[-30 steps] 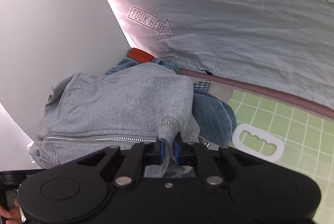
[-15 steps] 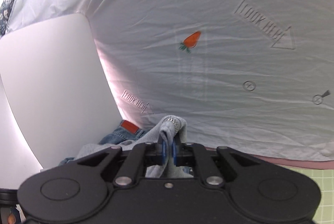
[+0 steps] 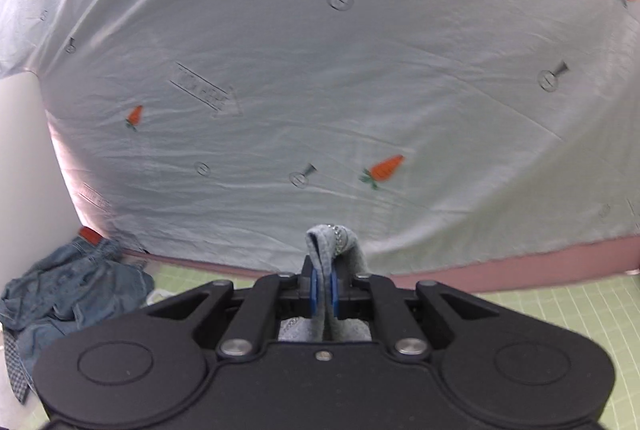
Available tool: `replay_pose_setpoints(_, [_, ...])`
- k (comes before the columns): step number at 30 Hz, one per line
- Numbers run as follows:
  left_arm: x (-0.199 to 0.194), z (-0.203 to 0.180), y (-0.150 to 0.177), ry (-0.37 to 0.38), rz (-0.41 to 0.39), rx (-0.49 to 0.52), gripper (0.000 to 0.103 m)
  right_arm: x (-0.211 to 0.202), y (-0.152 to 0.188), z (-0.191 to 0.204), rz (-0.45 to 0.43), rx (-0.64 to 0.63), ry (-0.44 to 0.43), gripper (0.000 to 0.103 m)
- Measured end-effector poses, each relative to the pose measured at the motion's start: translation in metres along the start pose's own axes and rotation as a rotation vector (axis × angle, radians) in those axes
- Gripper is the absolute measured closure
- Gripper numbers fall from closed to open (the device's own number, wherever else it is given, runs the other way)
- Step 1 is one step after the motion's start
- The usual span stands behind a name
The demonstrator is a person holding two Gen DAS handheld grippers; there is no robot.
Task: Fold clothes
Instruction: 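Lift the grey hoodie off the pile with both tools, pulling it free, then lay the grey hoodie onto the mat and open both tools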
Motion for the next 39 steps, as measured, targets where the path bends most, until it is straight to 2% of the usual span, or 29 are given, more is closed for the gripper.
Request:
replay_pose_setpoints(3, [0.002,-0.011,0.017,-0.032,0.015,0.029,0.085,0.011,0.049,-0.045,0.136,0.071,0.091,0.093])
replay_pose_setpoints(5, [-0.004,-0.008,0.018,-0.058,-0.026,0.035,0.084,0.017,0.082,-0.072,0.218,0.112,0.161,0.084])
replay_pose_setpoints(6, [-0.007,-0.007,0.018,-0.073,-0.046,0.037,0.084,0.017,0.097,-0.081,0.243,0.129,0.21,0.071])
replay_pose_setpoints(7, [-0.009,-0.003,0.013,-0.098,-0.059,0.033,0.081,0.014,0.11,-0.089,0.256,0.163,0.243,0.052])
replay_pose_setpoints(9, [-0.011,0.007,0.005,-0.147,-0.077,0.018,0.075,0.008,0.131,-0.104,0.266,0.25,0.271,0.026])
replay_pose_setpoints(14, [-0.008,0.038,-0.004,-0.225,-0.073,-0.026,0.067,0.002,0.159,-0.118,0.299,0.385,0.308,0.016])
replay_pose_setpoints(16, [-0.004,0.05,-0.006,-0.227,-0.058,-0.027,0.061,0.001,0.166,-0.117,0.298,0.414,0.321,0.006])
replay_pose_setpoints(19, [0.005,0.063,-0.011,-0.229,-0.041,-0.019,0.049,0.005,0.175,-0.11,0.308,0.45,0.319,0.002])
replay_pose_setpoints(21, [0.013,0.07,-0.016,-0.23,-0.031,-0.012,0.047,0.011,0.182,-0.104,0.329,0.471,0.306,0.001])
replay_pose_setpoints(24, [0.029,0.078,-0.03,-0.215,-0.011,-0.007,0.037,0.023,0.195,-0.097,0.37,0.497,0.29,0.0])
replay_pose_setpoints(30, [0.075,0.079,-0.067,-0.17,0.042,0.015,0.034,0.04,0.211,-0.096,0.405,0.543,0.265,0.0])
replay_pose_setpoints(36, [0.127,0.068,-0.105,-0.173,0.108,0.073,0.031,0.053,0.213,-0.103,0.431,0.532,0.255,0.0])
replay_pose_setpoints(39, [0.148,0.064,-0.113,-0.184,0.138,0.094,0.031,0.056,0.213,-0.109,0.438,0.523,0.239,0.001])
Point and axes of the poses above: each gripper's, at about its wrist camera, not at the fingertips, and x roughly the way its jaws point, z to its left, y to its underside, the point moved 5 cm from there along x, roughly the way its jaws point, and after that the axes turned 9 degrees about z, right-handed, at the moved point
